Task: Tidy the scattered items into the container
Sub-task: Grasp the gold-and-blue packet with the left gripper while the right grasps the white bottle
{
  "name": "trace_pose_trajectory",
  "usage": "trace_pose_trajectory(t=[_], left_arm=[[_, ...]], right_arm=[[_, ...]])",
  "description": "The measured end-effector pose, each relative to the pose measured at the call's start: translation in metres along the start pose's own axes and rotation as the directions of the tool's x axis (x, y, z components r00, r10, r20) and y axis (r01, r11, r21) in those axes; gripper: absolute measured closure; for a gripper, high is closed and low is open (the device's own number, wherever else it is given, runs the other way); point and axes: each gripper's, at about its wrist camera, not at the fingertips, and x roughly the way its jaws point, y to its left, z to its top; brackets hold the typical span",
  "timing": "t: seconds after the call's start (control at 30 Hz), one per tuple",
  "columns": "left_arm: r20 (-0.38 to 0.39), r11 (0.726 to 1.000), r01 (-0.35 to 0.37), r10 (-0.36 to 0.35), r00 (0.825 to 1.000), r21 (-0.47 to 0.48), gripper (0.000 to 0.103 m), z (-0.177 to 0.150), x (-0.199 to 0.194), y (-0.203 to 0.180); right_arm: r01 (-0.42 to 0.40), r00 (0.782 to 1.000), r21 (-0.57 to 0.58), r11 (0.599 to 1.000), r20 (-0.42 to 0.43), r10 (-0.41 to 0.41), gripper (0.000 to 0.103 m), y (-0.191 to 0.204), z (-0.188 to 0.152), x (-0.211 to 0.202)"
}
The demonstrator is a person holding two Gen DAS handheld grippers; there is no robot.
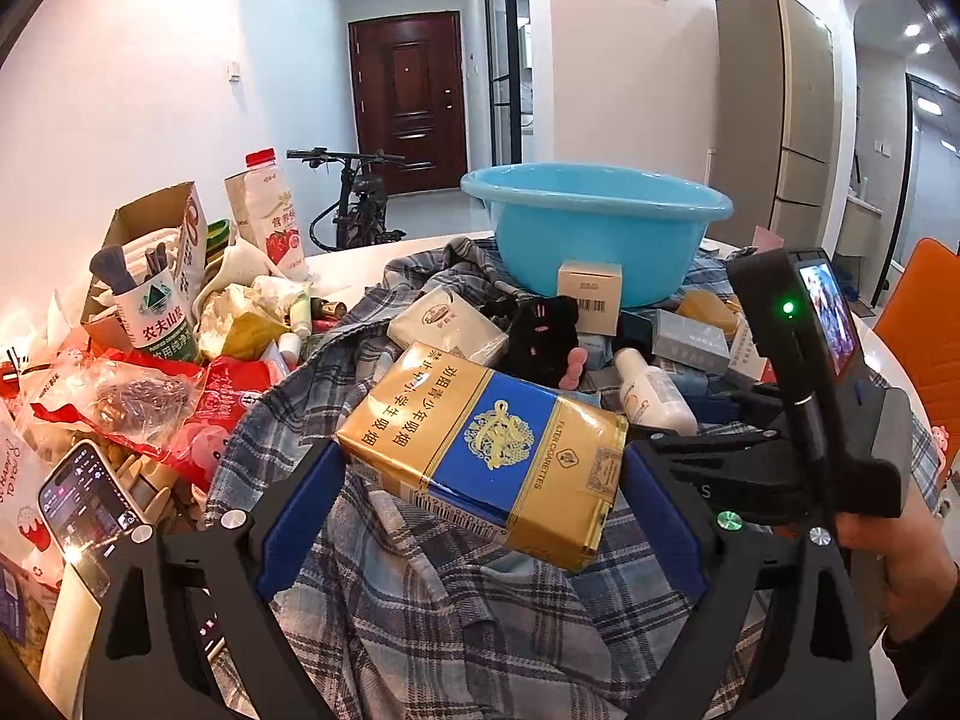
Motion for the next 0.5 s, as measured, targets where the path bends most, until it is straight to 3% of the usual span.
trace_pose_trajectory(t=[0.03,0.5], left_arm=[[0.000,1.000,0.000,0.000,1.000,0.002,0.011,0.000,0.000,-0.001],[0.009,1.000,0.003,-0.004,1.000,0.012,0.011,0.005,-0.003,-0.012]], right_arm=[[-0.002,1.000,-0.001,1.000,0.002,0.002,0.058,0.000,0.000,-0.001],[-0.012,0.996,0.005,1.000,0.093,0.012,0.061,-0.011,-0.002,-0.034]])
